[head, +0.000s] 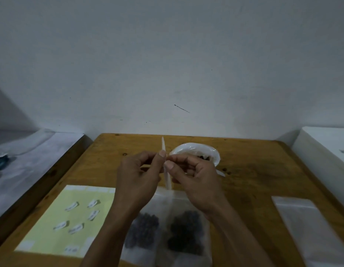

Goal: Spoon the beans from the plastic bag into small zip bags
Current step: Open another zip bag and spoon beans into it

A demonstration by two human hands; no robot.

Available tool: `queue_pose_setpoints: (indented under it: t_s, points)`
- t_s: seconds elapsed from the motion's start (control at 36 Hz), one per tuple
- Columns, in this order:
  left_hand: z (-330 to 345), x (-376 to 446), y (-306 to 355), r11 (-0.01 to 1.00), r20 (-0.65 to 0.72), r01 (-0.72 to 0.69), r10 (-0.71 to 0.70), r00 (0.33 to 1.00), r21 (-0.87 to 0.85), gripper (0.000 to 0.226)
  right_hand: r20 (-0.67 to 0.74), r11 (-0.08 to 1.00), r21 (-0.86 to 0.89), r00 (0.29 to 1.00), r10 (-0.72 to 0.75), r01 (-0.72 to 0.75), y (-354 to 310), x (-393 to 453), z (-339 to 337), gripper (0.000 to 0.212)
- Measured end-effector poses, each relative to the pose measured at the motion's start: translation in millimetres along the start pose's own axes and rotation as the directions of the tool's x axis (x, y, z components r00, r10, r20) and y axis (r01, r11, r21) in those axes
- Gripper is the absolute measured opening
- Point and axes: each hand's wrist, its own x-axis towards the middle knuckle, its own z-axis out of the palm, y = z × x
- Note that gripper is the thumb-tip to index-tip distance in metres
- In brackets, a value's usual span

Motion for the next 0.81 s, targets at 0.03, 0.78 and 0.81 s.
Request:
queue_pose_setpoints:
  t_s: [0.03, 0.78, 0.81]
  points:
    - [0, -1, 1, 1.000, 0.002, 0.007, -0.007, 1.000, -0.018, 0.019, 0.000, 1.000, -0.005, 1.000, -0.004, 0.004, -1, 0, -1, 0.022]
    - [14, 1, 13, 0.985, 0.186, -0.099, 0.072, 0.980, 0.140, 0.037, -0.119, 0.898, -0.385, 0.953, -0.278, 0.213, -13, -10, -16, 0.016]
    - [14, 0, 14, 0.987, 0.192, -0.096, 0.070, 0.979, 0.130, 0.035, -0.146, 0.908, -0.373, 0.954, -0.260, 0.191, -12, -9, -18, 0.017]
